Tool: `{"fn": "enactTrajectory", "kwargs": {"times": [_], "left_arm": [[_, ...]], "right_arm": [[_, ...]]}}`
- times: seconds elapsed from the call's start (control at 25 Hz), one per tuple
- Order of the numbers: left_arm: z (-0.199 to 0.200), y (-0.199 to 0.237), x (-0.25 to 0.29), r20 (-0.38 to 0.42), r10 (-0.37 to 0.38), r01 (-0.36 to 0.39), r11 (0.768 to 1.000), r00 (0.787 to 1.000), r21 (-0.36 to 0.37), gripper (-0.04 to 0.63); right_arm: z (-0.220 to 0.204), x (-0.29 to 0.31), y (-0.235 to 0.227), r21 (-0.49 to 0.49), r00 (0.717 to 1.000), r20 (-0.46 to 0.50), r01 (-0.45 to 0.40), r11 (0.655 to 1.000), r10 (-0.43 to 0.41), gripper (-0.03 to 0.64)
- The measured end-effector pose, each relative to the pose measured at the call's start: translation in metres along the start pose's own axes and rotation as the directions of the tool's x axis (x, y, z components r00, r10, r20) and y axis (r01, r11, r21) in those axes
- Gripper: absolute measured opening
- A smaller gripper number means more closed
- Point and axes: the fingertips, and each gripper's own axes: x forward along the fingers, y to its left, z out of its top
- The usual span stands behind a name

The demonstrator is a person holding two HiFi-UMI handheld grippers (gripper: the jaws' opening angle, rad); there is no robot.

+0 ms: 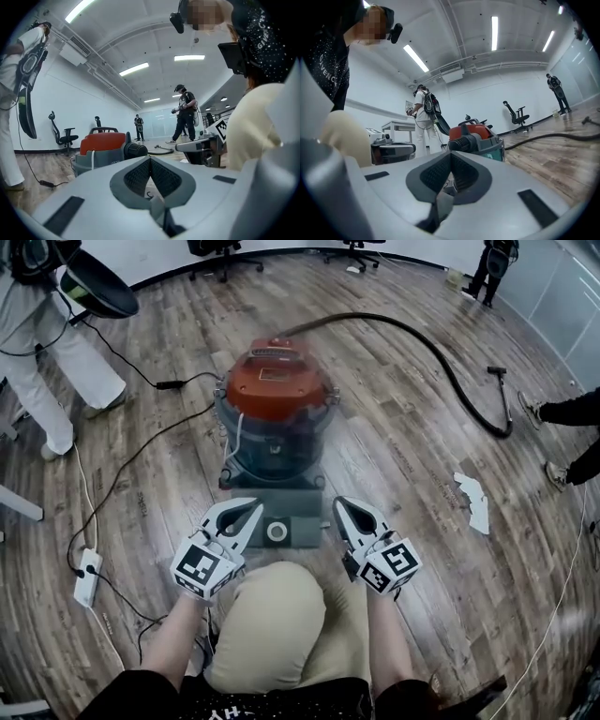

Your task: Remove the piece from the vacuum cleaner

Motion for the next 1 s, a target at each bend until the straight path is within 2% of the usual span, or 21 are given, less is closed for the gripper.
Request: {"fn": "enactTrajectory", "kwargs": {"times": [0.36, 0.76, 1.0], "left_arm": [[-0.003, 0.013, -0.006, -0.007, 0.035, -0.035, 0.999, 0.999, -0.018, 0.009], [-0.012, 0.01, -0.003, -0.02, 0.027, -0.028, 0.999, 0.999, -0.045, 0.011], [-0.012, 0.01, 0.005, -0.016, 0.005, -0.006, 1.0, 1.0, -0.026, 0.011]], "right_arm": [[0.002, 0.005, 0.009, -0.017, 1.0, -0.006, -0.004, 1.0, 0.004, 0.011], [0.006, 0.0, 0.011, -0.018, 1.0, -0.015, -0.01, 1.0, 0.01, 0.011], [0.008, 0.003, 0.009, -0.028, 1.0, -0.013, -0.019, 0.999, 0.019, 0.011]]}}
